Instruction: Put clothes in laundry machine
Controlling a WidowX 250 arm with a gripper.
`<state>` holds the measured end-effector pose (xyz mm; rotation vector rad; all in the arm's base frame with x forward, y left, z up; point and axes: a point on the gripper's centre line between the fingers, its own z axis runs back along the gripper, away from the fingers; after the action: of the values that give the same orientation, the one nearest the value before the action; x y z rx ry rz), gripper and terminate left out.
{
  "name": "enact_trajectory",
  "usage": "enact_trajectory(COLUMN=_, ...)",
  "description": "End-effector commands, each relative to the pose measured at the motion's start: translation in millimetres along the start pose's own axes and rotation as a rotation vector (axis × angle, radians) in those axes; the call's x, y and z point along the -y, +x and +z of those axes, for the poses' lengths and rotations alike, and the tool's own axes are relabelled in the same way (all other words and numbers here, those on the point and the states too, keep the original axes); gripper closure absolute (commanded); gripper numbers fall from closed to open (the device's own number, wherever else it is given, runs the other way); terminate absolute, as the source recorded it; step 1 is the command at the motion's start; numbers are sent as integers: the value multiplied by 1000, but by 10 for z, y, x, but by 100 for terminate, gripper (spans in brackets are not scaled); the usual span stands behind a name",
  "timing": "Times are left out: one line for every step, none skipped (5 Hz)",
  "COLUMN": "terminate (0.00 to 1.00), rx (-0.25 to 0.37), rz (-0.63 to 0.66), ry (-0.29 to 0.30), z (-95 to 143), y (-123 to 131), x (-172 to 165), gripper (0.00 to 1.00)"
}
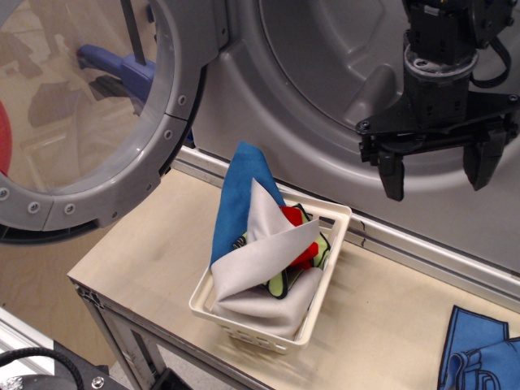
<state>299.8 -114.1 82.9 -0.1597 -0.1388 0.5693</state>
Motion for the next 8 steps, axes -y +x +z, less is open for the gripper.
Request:
enact_trajectory(terminate=0, rx=0, rz=0, ry=0, z=0, y=0, x=0, gripper=0)
enact_trajectory(terminate=0, rx=-38, rz=-143, ry=-21, z=98, y=126, x=-367, gripper=0)
enact_trajectory(terminate=0, rx=-66, rz=-307, ry=-11, z=108, y=216, x=-725, gripper=0)
enact_trajectory(terminate=0, rx=-16, rz=-443, ry=61, z=154, y=357, x=-1037, gripper=0)
enact_trajectory(terminate=0, rx=-40, rz=-623, ry=75, z=231, y=480, x=-1238, gripper=0)
enact_trajectory(terminate=0, rx=-25, rz=-716, ry=119, z=138, y=431, x=-1319, gripper=0)
enact_trajectory(terminate=0, rx=-34, rz=-908, ry=87, z=20, y=419, x=-1361, gripper=0)
enact_trajectory(terminate=0, rx=-13, rz=-976, ry=-4, z=-85, y=448, x=-1325, gripper=0)
